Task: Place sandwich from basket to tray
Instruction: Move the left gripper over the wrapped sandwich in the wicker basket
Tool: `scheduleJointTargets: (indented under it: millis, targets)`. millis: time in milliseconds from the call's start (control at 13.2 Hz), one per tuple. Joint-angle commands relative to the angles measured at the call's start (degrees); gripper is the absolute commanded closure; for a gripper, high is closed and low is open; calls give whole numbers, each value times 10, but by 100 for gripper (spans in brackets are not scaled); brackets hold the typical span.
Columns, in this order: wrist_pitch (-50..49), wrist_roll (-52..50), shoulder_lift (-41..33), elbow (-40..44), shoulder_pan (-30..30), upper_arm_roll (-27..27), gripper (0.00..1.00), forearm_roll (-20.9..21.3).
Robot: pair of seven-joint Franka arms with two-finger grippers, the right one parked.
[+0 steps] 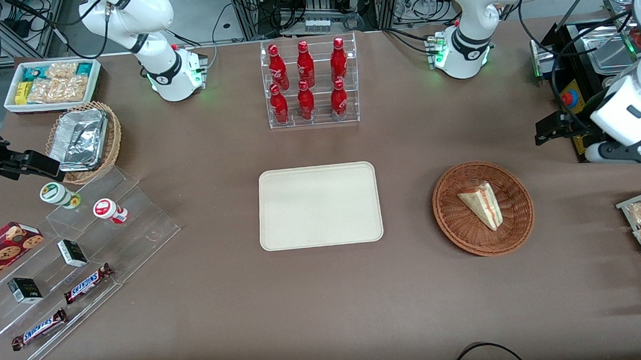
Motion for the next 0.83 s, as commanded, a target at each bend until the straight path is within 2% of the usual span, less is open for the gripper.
scheduleJointTargets:
  millis: [0, 529, 681, 756]
  targets:
    - [12, 5, 18, -26, 5, -2, 0, 0]
    - [115, 5, 33, -118, 4, -2, 0, 6]
    - [161, -1, 31, -164, 4, -2, 0, 35]
    - [190, -3, 29, -189, 3, -2, 0, 37]
